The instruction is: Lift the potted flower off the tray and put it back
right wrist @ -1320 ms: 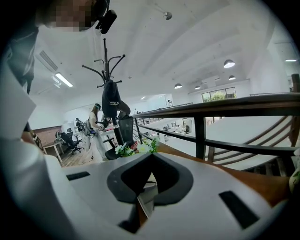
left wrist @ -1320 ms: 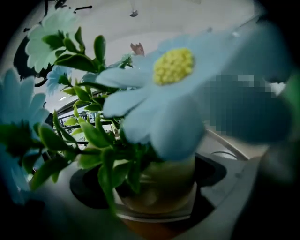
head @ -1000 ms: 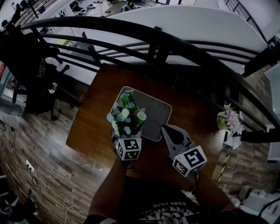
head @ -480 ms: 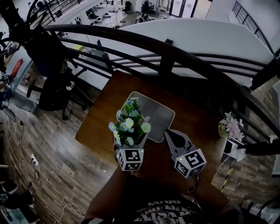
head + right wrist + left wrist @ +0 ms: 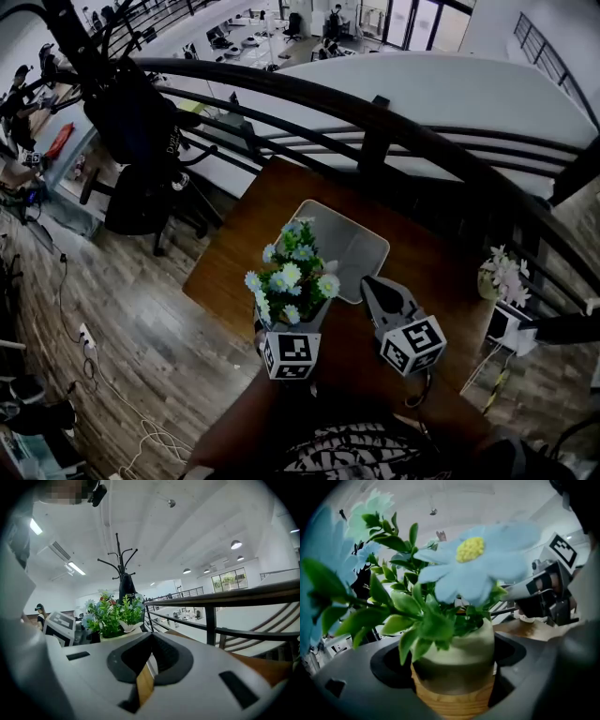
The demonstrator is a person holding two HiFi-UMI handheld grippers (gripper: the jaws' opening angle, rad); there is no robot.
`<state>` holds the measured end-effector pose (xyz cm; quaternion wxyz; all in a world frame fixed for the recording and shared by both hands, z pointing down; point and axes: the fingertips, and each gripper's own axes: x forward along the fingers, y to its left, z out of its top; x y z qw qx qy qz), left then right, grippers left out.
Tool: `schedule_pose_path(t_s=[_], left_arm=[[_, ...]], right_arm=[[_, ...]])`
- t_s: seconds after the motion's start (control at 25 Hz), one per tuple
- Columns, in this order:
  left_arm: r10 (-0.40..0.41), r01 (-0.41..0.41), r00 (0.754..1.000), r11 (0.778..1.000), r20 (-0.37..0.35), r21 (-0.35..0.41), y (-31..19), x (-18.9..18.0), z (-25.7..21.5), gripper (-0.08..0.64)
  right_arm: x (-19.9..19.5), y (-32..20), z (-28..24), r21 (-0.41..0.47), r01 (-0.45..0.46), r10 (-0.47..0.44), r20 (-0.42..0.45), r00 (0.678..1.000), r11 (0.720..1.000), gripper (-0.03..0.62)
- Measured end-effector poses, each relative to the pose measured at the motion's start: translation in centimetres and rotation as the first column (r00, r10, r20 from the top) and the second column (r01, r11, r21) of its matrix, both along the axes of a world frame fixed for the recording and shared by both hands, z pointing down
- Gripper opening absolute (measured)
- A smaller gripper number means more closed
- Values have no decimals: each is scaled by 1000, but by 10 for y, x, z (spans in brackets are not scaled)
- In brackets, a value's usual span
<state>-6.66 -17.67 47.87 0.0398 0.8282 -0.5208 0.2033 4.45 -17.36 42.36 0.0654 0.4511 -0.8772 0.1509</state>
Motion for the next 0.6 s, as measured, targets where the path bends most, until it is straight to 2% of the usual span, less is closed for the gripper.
schedule_pose_path(t_s=[0.6], left_arm=[[55, -55, 998, 998, -22, 26, 9, -6, -23, 523]], right_arm=[[-12, 7, -19, 26, -56, 56, 2, 998, 998, -2]])
